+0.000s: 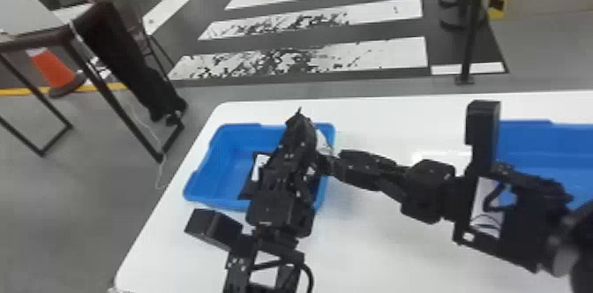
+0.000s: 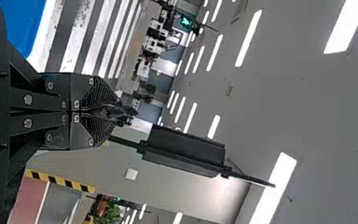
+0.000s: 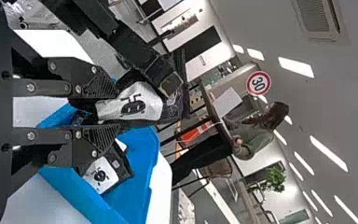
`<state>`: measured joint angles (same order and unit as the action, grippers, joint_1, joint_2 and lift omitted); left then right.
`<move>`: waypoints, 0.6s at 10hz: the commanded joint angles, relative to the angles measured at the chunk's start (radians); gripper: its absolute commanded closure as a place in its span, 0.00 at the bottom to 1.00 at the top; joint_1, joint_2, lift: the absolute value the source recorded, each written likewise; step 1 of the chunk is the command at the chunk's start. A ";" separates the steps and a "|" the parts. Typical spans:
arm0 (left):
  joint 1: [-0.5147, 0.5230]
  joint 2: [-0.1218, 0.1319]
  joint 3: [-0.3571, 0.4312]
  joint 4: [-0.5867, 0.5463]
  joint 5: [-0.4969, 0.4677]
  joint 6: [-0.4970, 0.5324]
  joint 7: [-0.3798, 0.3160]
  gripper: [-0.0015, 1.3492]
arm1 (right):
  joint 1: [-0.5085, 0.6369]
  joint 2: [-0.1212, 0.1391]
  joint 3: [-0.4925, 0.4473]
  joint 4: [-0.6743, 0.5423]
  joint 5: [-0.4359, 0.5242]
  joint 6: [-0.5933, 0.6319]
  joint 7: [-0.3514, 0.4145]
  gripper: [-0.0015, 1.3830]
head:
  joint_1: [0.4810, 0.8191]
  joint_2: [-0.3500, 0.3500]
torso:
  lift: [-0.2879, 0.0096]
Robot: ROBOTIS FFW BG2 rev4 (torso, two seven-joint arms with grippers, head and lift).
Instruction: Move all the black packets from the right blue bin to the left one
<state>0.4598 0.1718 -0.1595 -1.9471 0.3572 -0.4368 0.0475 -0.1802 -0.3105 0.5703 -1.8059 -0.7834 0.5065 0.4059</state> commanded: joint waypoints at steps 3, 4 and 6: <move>-0.163 -0.017 0.166 0.235 -0.210 -0.042 0.035 0.90 | 0.033 0.002 -0.066 0.020 0.020 -0.082 0.017 0.08 | 0.63 1.00 | 0.40; -0.219 -0.015 0.207 0.321 -0.315 -0.081 0.083 0.90 | 0.053 0.002 -0.102 0.018 0.024 -0.092 0.022 0.09 | 0.63 1.00 | 0.40; -0.249 -0.009 0.237 0.373 -0.359 -0.049 0.166 0.39 | 0.109 0.016 -0.221 -0.016 0.105 -0.099 0.028 0.09 | 0.62 1.00 | 0.40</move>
<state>0.2145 0.1624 0.0635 -1.5816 0.0098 -0.4964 0.2145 -0.0897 -0.2990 0.3885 -1.8086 -0.7114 0.4099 0.4340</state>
